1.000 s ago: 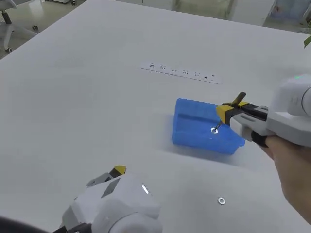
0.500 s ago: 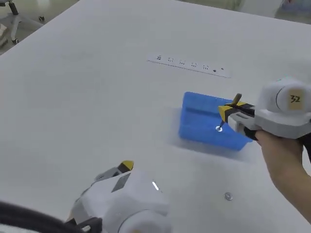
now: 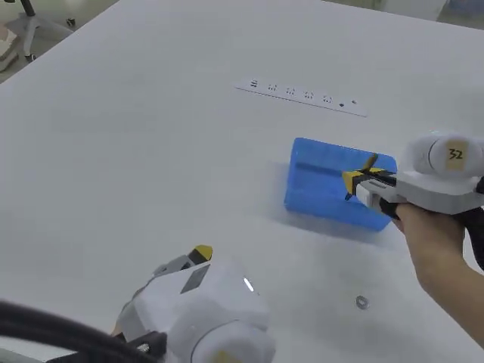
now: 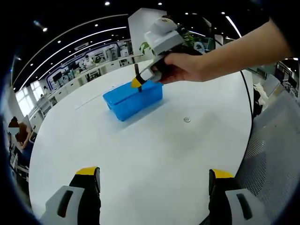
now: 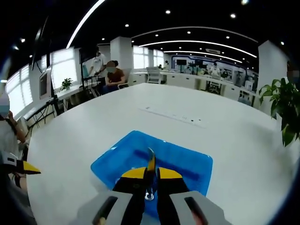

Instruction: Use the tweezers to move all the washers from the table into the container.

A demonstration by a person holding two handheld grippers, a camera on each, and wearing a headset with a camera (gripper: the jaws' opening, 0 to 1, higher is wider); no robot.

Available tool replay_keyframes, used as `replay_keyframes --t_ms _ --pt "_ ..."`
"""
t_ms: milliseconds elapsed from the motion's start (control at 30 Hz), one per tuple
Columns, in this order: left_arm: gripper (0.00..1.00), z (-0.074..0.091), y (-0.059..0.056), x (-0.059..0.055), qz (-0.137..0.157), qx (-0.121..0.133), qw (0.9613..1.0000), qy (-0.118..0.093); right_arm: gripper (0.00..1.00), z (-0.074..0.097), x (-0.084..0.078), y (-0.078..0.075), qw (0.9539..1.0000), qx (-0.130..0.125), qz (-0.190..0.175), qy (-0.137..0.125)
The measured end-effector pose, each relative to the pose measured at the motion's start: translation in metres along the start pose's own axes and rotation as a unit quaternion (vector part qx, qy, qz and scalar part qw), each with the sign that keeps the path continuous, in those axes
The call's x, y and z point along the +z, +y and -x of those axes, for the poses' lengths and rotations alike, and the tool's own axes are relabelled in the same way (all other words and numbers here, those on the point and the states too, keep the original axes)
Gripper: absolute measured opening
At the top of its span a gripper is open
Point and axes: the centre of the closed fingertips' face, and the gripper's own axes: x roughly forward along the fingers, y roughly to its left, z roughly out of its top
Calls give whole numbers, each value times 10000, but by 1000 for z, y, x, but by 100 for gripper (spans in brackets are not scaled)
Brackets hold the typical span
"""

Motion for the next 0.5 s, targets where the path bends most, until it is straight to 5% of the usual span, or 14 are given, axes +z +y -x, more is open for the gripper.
replay_keyframes --t_ms 433,500 --pt "99 2 0 -1 9 5 10000 31 4 5 0 1 10000 4 -52 40" --pt "99 2 1 -1 7 11 10000 34 4 9 8 0 9998 -33 -150 -127"
